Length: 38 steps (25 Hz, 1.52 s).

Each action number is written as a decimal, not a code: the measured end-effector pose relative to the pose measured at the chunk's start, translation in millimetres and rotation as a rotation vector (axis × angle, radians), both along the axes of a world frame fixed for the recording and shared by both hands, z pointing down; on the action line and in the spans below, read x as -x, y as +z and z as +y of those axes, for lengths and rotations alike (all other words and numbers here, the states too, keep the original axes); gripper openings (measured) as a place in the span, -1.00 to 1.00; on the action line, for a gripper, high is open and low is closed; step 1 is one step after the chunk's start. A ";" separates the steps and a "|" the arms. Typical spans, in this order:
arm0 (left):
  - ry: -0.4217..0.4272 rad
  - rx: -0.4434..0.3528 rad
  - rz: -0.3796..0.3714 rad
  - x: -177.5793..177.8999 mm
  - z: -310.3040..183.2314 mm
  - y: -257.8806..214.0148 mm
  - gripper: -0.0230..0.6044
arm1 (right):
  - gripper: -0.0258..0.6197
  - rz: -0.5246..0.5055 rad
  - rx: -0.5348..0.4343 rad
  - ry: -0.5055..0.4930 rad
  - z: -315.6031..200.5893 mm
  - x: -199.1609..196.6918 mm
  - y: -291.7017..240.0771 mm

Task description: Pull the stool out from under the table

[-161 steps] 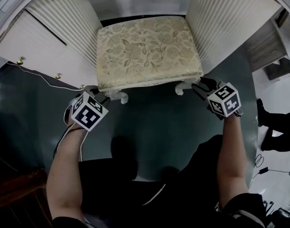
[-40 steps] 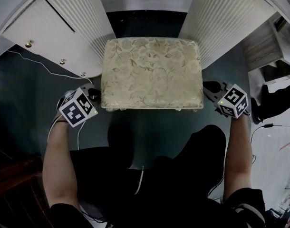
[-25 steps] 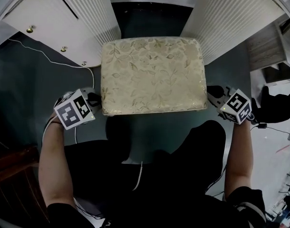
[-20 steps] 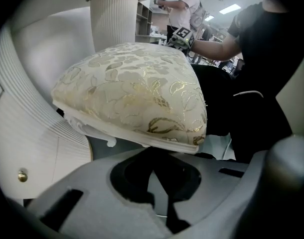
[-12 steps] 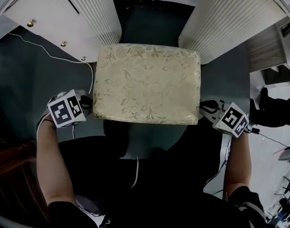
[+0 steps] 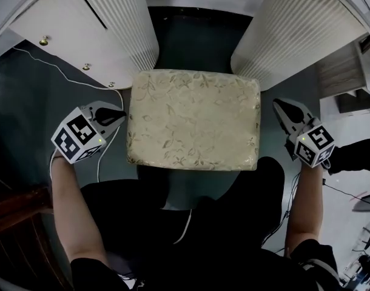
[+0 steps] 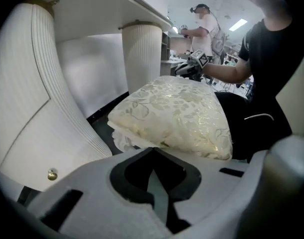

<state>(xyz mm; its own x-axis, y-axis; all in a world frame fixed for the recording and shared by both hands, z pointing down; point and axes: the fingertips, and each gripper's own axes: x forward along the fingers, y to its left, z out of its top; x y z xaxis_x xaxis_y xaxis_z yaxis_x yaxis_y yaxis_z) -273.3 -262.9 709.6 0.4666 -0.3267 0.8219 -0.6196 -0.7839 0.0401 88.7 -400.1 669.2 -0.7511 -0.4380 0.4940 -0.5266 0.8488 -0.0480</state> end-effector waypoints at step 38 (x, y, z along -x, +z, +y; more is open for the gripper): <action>-0.577 -0.215 0.394 -108.4 22.1 -426.8 -0.90 | -0.91 -0.044 0.155 0.103 147.8 75.4 -381.5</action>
